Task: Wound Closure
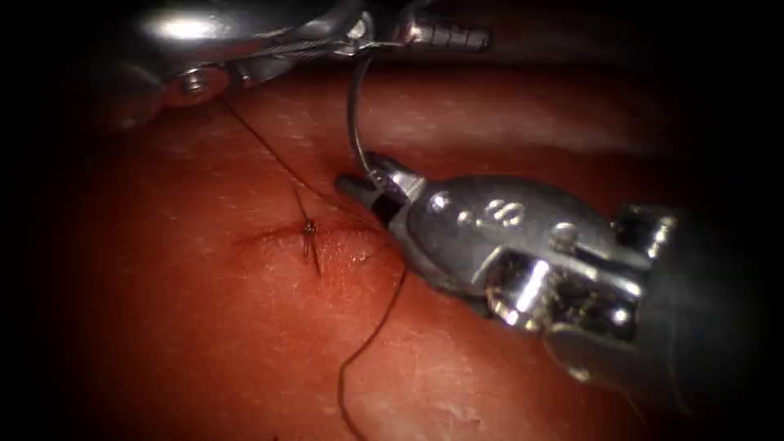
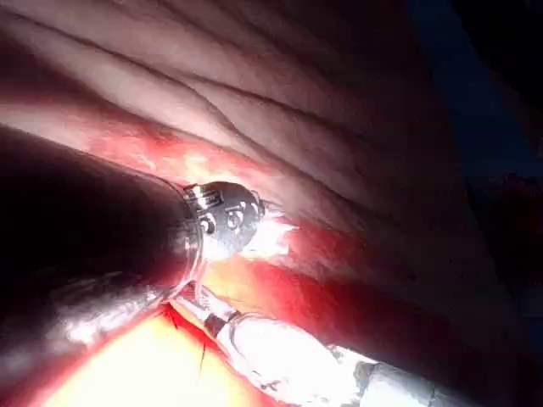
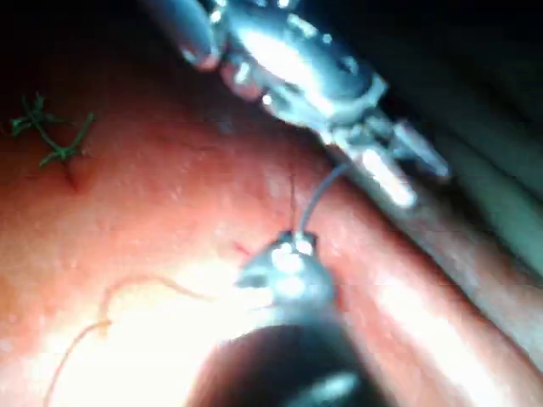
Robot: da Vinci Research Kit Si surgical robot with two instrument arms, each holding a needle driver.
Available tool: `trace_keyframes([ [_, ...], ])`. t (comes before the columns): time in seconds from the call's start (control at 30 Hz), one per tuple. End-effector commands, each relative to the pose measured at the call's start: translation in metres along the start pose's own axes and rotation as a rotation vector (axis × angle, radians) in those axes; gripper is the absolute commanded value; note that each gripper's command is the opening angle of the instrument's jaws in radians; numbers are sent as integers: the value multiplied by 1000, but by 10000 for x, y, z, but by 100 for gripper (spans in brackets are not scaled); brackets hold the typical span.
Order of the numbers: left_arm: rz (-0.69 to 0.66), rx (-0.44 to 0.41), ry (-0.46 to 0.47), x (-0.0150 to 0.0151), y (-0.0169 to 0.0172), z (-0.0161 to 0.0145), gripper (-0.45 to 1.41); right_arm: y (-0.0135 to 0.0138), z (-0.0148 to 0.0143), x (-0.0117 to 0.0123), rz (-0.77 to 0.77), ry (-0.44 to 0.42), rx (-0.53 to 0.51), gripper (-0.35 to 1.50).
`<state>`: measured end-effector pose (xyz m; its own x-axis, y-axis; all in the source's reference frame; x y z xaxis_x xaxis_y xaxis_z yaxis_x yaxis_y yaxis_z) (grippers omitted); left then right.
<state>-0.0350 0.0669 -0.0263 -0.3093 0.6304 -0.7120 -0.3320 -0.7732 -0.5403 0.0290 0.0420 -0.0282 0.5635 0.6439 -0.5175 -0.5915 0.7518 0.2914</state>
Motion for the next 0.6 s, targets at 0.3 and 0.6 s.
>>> trace_keyframes([
  [0.3,-136,-295,-141,16,-7,-107,72,34,-28,-20,-445,-89,-70,-35],
  [0.6,-339,-268,-379,32,-5,-98,64,70,-43,-5,-1080,-224,-233,-35],
])
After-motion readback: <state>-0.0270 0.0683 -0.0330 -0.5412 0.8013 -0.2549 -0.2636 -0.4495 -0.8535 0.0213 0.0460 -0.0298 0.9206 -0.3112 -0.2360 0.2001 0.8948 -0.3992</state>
